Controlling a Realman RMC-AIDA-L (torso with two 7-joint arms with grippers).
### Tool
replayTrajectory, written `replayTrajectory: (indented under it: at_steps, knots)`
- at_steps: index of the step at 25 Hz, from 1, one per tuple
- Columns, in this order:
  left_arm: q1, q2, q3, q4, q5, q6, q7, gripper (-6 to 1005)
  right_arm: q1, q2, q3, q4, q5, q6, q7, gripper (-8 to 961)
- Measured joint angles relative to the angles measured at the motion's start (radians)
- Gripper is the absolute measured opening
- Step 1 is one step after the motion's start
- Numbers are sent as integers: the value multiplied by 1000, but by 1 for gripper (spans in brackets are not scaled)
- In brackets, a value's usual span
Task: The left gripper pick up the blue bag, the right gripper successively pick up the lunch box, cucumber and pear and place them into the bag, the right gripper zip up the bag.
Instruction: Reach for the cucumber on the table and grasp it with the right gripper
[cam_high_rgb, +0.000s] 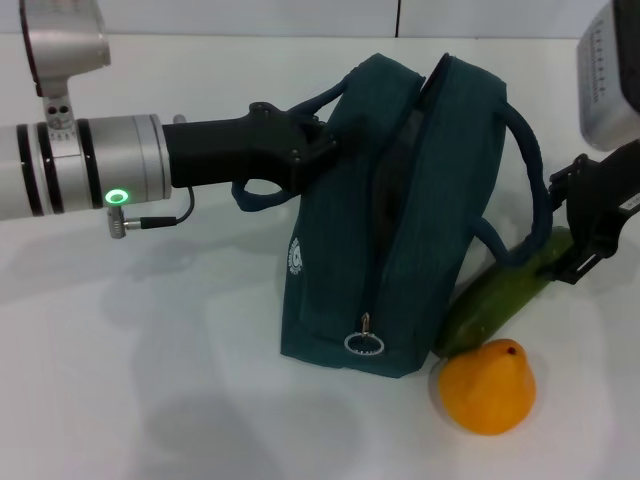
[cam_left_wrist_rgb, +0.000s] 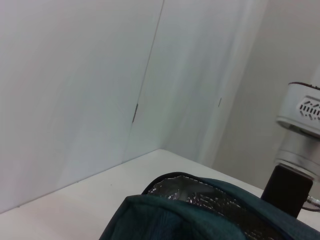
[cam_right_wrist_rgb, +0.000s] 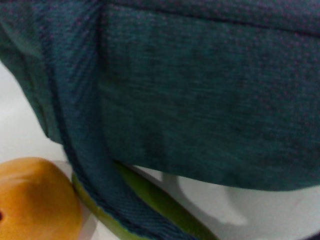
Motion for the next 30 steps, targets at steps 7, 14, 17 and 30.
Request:
replayTrajectory:
  at_steps: [7, 14, 17, 30]
  knots:
    - [-3, 0, 0, -1, -1, -2, 0, 40, 54, 2, -59, 68, -2, 15, 2, 875]
    - [-10, 0, 0, -2, -2, -4, 0, 40, 100, 9, -141, 153, -5, 61, 4, 876]
    - [-18, 0, 0, -7, -2, -5, 0, 40, 104, 11, -196, 157, -1, 71, 16, 876]
    - [-23, 0, 0, -12, -2, -15, 0, 40, 103, 14, -265, 158, 26, 91, 38, 863]
